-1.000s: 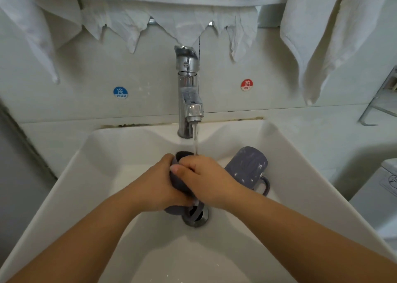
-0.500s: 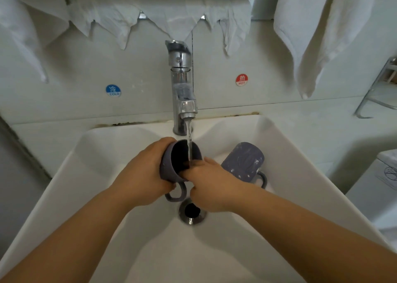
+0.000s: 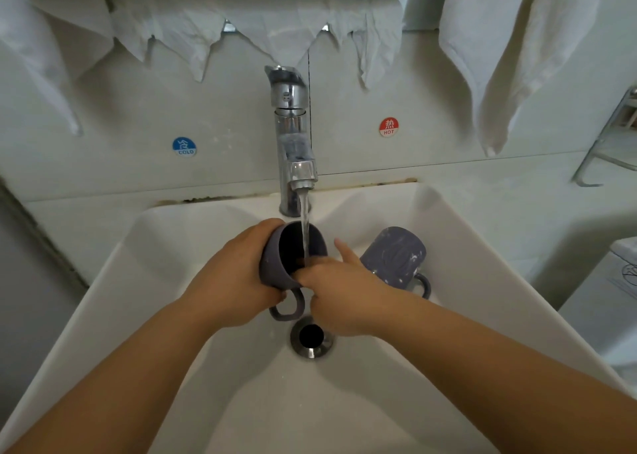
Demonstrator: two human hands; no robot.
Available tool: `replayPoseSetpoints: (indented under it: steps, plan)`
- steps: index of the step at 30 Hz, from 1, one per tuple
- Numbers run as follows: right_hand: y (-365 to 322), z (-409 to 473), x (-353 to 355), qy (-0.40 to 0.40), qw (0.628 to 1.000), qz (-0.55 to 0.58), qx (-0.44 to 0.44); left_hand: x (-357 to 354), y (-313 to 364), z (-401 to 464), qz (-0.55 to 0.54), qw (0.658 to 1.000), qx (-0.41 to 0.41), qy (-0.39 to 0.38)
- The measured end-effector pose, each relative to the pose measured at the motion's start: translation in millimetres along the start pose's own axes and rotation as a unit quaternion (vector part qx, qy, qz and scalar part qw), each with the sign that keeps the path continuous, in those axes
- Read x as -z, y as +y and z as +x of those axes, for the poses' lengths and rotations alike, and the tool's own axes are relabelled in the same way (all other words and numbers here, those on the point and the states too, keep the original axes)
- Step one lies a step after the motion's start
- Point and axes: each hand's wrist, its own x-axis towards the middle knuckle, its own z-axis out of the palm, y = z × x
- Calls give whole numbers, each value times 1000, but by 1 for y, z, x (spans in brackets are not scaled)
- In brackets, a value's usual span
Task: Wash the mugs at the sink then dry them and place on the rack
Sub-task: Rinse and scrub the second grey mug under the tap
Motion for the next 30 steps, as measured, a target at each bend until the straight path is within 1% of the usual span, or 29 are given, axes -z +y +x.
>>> replayPoseSetpoints:
  steps: [1, 2, 3, 4, 5, 6, 7, 8, 9, 10, 11, 12, 13, 14, 15, 18, 19, 21, 22, 24, 27, 28, 30]
  plan:
    - [1, 1, 0, 18, 999, -50, 12, 1, 0, 0, -5, 1000, 3, -1]
    - [3, 2, -1, 26, 997, -75, 18, 2, 0, 0, -15, 1000, 8, -4]
    - [5, 2, -1, 24, 998, -59, 23, 4, 0, -1, -24, 1000, 13, -10]
    - [7, 2, 0, 27, 999, 22, 22, 5, -1, -1, -30, 999, 16, -16]
    - [7, 2, 1, 42, 987, 155, 11, 6, -1, -2, -31, 999, 18, -21]
    - [6, 1, 3, 66, 955, 289, -13, 6, -1, -2, -29, 999, 20, -25]
    - [7, 3, 5, 115, 913, 389, -42, 6, -1, -2, -29, 999, 22, -25]
    - [10, 5, 4, 175, 883, 430, -71, 6, -1, -2, -30, 999, 24, -24]
    - [14, 8, 2, 219, 864, 442, -102, 6, 0, -2, -31, 999, 25, -22]
    - [16, 10, 0, 232, 850, 454, -131, 6, 1, -2, -33, 999, 23, -19]
    - [17, 13, -3, 208, 841, 473, -159, 7, 2, -2, -34, 999, 21, -16]
    - [17, 15, -5, 163, 833, 497, -181, 7, 3, -2, -27, 999, 18, -14]
    - [17, 17, -7, 118, 829, 511, -193, 8, 4, -2, -13, 1000, 13, -13]
    - [17, 18, -10, 94, 832, 511, -195, 8, 5, -2, 0, 1000, 7, -13]
    - [17, 19, -11, 102, 843, 493, -191, 7, 7, -3, 6, 1000, 3, -14]
    - [21, 22, -11, 201, 888, 384, -156, 7, 13, -4, 5, 1000, -2, -23]
    - [22, 22, -9, 219, 899, 350, -143, 8, 14, -4, 3, 1000, -3, -27]
    - [23, 22, -7, 229, 914, 311, -124, 11, 14, -5, -10, 999, -6, -35]
    - [22, 21, -6, 214, 921, 304, -117, 12, 12, -5, -16, 999, -7, -39]
    - [22, 21, -8, 170, 920, 339, -99, 16, 9, -5, -26, 998, 1, -48]
    - [18, 22, -11, 90, 893, 431, -99, 21, 5, -6, -39, 996, 22, -76]
    - [16, 23, -11, 80, 890, 439, -99, 22, 4, -5, -44, 995, 27, -89]
    - [13, 24, -10, 98, 894, 426, -99, 24, 4, -6, -65, 990, 34, -122]
